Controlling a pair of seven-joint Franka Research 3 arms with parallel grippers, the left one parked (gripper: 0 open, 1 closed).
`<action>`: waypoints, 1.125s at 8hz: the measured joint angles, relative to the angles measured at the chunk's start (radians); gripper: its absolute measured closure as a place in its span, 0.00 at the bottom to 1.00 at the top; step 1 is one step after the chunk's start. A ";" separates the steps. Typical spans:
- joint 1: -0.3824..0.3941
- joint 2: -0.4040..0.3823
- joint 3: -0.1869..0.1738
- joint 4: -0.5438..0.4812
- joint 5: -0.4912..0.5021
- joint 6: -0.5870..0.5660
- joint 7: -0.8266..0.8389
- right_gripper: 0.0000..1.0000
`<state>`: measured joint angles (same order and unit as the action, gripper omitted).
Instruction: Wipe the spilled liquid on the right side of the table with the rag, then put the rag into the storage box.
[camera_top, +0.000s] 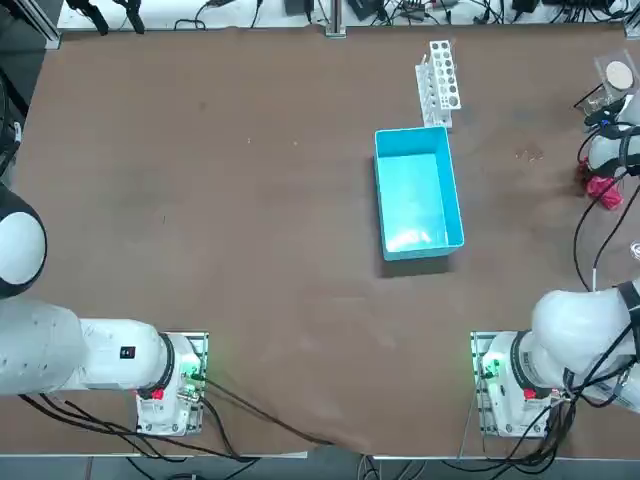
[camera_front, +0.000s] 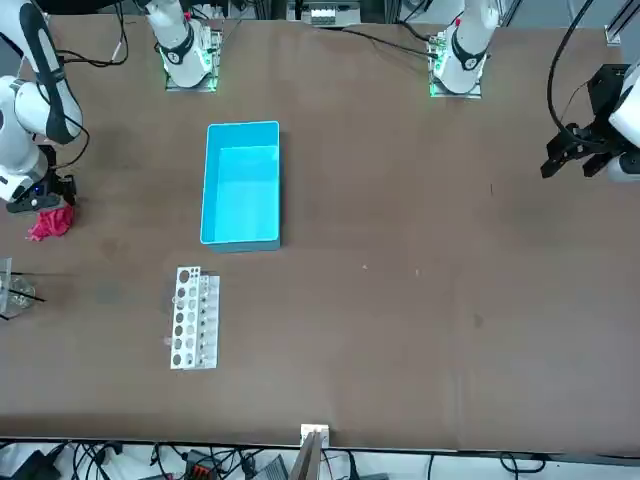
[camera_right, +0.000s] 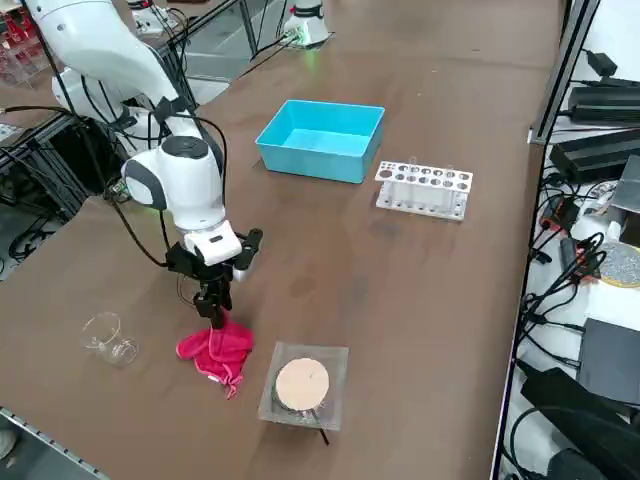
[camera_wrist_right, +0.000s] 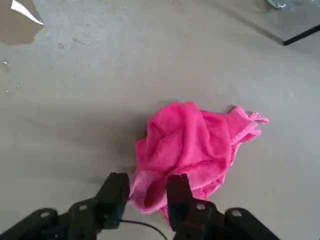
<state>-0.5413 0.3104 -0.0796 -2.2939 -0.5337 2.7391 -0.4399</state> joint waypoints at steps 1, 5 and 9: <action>0.000 0.000 0.000 0.001 0.000 0.001 0.000 0.76; 0.000 -0.026 0.006 0.014 0.000 -0.007 0.023 0.98; 0.048 -0.162 0.084 0.043 0.002 -0.270 0.198 0.98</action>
<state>-0.4932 0.1481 0.0047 -2.2513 -0.5320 2.4690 -0.2422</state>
